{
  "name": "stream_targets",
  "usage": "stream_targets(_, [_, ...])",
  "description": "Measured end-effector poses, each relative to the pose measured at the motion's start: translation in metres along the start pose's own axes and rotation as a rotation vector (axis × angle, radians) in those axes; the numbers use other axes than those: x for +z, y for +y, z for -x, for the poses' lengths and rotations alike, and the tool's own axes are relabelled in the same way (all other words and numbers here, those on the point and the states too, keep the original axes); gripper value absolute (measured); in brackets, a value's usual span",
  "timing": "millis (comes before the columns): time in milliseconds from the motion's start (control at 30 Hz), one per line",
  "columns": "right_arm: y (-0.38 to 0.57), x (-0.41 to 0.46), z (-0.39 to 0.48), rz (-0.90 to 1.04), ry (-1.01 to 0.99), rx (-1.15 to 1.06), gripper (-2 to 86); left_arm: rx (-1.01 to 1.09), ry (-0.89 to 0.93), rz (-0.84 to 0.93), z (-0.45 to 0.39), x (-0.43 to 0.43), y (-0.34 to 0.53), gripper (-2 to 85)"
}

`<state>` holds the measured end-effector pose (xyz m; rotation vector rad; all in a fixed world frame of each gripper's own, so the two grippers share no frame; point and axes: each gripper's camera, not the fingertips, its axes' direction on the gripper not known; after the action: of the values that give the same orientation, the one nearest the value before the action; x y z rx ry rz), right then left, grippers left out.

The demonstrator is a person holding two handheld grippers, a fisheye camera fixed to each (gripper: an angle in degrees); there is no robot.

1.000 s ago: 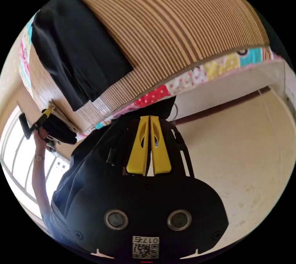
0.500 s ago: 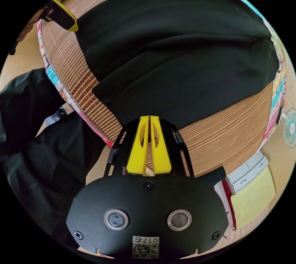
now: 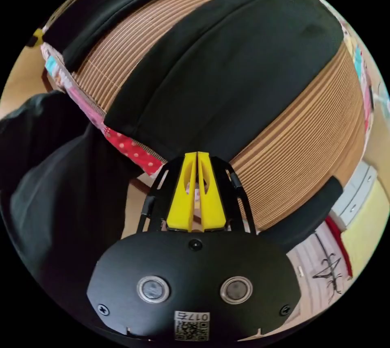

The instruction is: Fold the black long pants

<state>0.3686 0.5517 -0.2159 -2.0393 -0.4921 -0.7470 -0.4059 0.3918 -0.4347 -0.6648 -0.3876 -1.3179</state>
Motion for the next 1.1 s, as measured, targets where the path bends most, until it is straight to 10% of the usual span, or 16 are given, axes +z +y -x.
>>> stream_targets(267, [0.061, 0.021, -0.047, 0.005, -0.425, 0.206, 0.5, -0.344, 0.010, 0.165, 0.096, 0.104, 0.107, -0.9])
stream_targets(567, [0.132, 0.042, -0.095, -0.092, -0.830, 0.304, 0.8, -0.040, 0.043, 0.022, 0.036, 0.090, 0.057, 2.8])
stream_targets(1100, [0.206, 0.018, -0.076, -0.242, -0.592, 0.467, 7.2, 0.090, -0.305, 0.072, -0.063, 0.222, -0.053, 12.9])
